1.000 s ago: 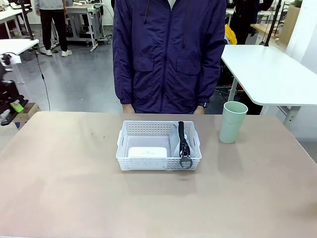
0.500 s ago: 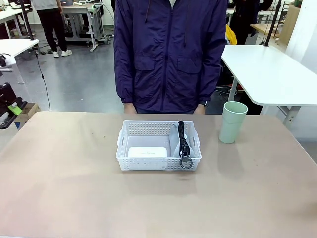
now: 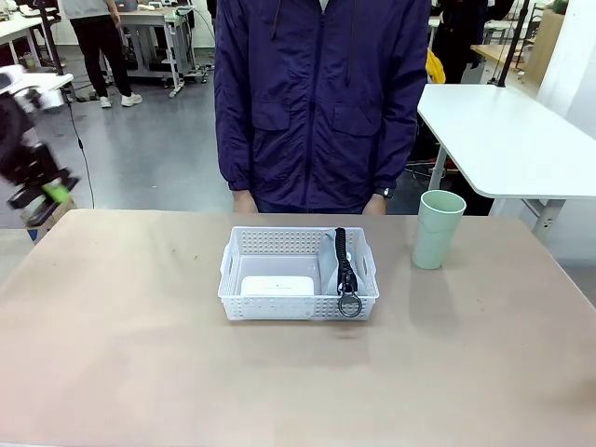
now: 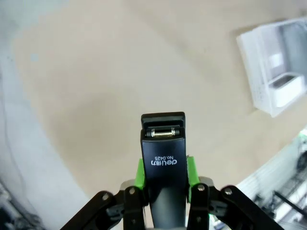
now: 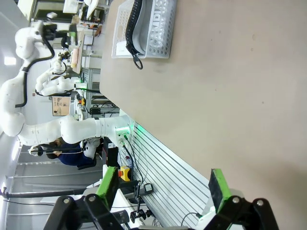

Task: Efficiently arrange items inside the basket to fit them all.
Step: Pick up the Stapler and place it inside the Organizing basket.

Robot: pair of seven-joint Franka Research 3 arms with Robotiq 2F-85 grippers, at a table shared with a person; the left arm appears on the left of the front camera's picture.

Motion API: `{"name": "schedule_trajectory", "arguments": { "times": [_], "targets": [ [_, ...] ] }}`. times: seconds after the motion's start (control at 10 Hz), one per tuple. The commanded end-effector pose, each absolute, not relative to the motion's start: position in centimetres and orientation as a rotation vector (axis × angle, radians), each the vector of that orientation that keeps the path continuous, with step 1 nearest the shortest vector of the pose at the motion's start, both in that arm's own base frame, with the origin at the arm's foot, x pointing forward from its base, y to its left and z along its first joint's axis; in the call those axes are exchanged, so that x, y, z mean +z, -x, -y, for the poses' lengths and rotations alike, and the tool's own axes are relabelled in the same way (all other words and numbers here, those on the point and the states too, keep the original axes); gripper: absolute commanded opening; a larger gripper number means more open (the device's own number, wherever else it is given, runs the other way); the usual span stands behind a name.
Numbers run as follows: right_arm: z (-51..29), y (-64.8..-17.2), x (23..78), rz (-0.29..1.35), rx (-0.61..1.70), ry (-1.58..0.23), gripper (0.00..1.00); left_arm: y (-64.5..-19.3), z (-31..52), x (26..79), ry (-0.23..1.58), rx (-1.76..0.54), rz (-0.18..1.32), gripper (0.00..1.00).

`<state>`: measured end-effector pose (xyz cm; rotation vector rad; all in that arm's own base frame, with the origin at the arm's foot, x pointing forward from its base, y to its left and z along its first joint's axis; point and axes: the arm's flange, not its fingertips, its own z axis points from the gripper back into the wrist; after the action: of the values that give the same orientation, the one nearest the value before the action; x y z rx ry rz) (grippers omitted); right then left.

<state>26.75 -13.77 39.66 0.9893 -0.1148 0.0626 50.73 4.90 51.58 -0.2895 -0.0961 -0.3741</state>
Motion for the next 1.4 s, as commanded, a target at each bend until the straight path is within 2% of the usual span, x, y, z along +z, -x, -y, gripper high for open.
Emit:
{"name": "schedule_trajectory", "arguments": {
  "times": [0.0, 0.3, 0.5, 0.6, 0.7, 0.9, 1.3],
  "targets": [
    [13.9, -26.5, 39.9, 0.112, 0.066, -0.988, 1.0, -52.9, 7.2, 57.4, 0.12, -0.66, 0.06, 0.37],
    [13.9, -26.5, 39.9, 0.112, 0.066, -0.988, 1.0, -54.8, 22.8, 57.7, -0.008, -0.99, 0.071, 0.37],
    [13.9, -26.5, 39.9, 0.112, 0.066, -0.988, 1.0, -53.7, 30.7, 53.8, 0.037, -1.151, 0.024, 0.37],
    [13.9, -26.5, 39.9, 0.112, 0.066, -0.988, 1.0, -53.3, 32.7, 51.5, 0.001, -1.139, 0.047, 0.37],
    [13.9, -26.5, 39.9, 0.112, 0.066, -0.988, 1.0, -53.3, 33.9, 49.3, 0.044, -1.153, 0.055, 0.37],
    [13.9, -26.5, 39.9, 0.112, 0.066, -0.988, 1.0, -52.0, 35.2, 44.4, 0.113, -1.165, -0.008, 0.37],
    [13.9, -26.5, 39.9, 0.112, 0.066, -0.988, 1.0, -51.1, 36.0, 38.0, 0.092, -1.183, -0.04, 0.37]
  ]
}}
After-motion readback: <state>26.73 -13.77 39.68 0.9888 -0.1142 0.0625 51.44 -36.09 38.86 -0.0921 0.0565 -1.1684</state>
